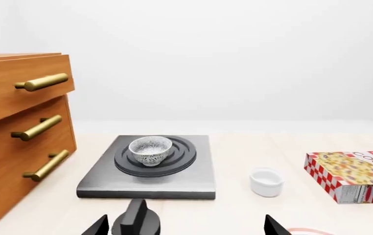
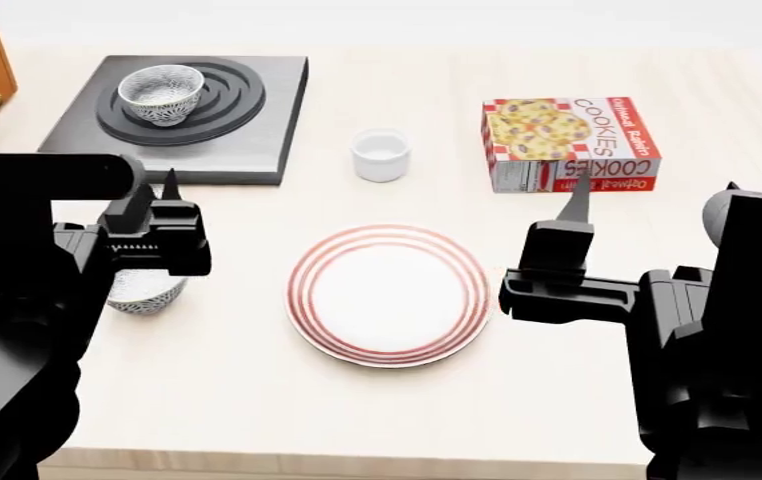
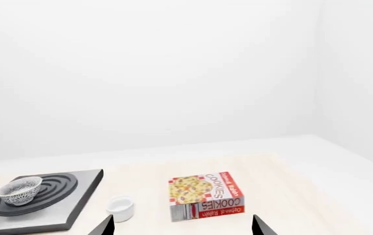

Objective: Pick the akita bowl on the stove and place it on the plate.

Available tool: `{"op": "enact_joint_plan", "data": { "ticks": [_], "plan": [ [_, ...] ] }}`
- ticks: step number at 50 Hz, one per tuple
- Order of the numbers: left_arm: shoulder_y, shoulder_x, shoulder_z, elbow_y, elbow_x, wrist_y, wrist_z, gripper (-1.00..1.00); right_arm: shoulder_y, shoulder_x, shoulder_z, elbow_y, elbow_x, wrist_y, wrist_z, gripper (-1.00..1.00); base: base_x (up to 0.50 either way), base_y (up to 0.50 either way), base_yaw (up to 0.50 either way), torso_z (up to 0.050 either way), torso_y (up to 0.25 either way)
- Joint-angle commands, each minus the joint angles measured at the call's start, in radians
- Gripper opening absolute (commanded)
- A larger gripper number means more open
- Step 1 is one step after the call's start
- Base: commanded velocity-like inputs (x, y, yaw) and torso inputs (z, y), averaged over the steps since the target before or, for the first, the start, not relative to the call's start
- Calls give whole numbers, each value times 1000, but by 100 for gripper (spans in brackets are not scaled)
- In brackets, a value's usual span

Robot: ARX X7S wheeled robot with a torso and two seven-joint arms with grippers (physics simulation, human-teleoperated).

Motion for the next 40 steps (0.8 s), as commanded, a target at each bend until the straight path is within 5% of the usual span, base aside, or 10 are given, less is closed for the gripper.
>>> {"op": "enact_joint_plan", "data": {
  "ticks": [1, 40],
  "plan": [
    [0, -3, 5, 0, -8, 1, -4, 100, -4, 3, -3, 6, 4, -11, 4, 100, 0, -117, 0, 0, 0],
    [-4, -17, 19, 30, -37, -17, -23, 100, -23, 22, -16, 43, 13, -67, 3, 100, 20, -12, 0, 0, 0]
  ]
}}
